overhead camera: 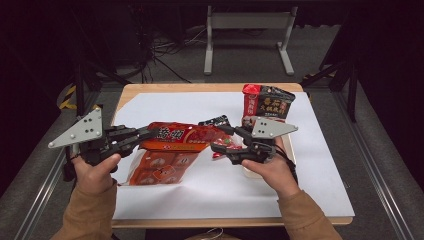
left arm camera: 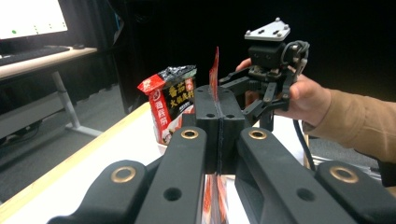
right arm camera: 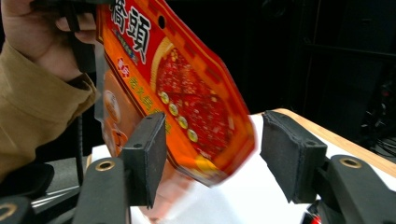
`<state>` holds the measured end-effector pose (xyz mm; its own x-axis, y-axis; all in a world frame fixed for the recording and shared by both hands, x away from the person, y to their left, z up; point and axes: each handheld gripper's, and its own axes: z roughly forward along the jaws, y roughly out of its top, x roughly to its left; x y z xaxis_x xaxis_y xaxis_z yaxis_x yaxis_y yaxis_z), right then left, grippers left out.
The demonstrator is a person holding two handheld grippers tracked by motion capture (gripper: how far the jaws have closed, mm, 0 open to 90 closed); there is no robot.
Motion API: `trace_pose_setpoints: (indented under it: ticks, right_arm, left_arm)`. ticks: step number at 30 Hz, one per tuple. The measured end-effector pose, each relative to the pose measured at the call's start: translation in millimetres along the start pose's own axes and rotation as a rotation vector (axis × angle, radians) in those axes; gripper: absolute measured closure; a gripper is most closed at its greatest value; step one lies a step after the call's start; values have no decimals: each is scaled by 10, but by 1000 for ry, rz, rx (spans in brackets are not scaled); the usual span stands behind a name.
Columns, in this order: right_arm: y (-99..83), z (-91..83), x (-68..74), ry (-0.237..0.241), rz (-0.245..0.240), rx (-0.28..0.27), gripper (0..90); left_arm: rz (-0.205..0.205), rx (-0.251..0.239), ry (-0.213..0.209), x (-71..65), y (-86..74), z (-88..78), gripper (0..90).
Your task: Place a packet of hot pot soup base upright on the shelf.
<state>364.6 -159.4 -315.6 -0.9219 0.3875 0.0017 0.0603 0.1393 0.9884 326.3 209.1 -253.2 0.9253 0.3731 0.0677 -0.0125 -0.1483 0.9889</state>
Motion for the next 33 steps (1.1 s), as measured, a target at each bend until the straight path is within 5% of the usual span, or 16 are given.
trace_pose_setpoints:
  ticks: [13, 22, 26, 33]
  right_arm:
    - [-1, 181, 21, 86, 40, -30, 481]
    - [15, 193, 74, 164, 30, -21, 763]
    - [43, 167, 98, 163, 16, -10, 882]
    - [128, 106, 152, 131, -6, -15, 897]
  left_arm:
    - [1, -26, -32, -38, -13, 108, 900]
    - [2, -34, -40, -45, -21, 123, 900]
    - [0, -27, -29, -31, -36, 130, 900]
    - [0, -35, -16, -9, -46, 121, 900]
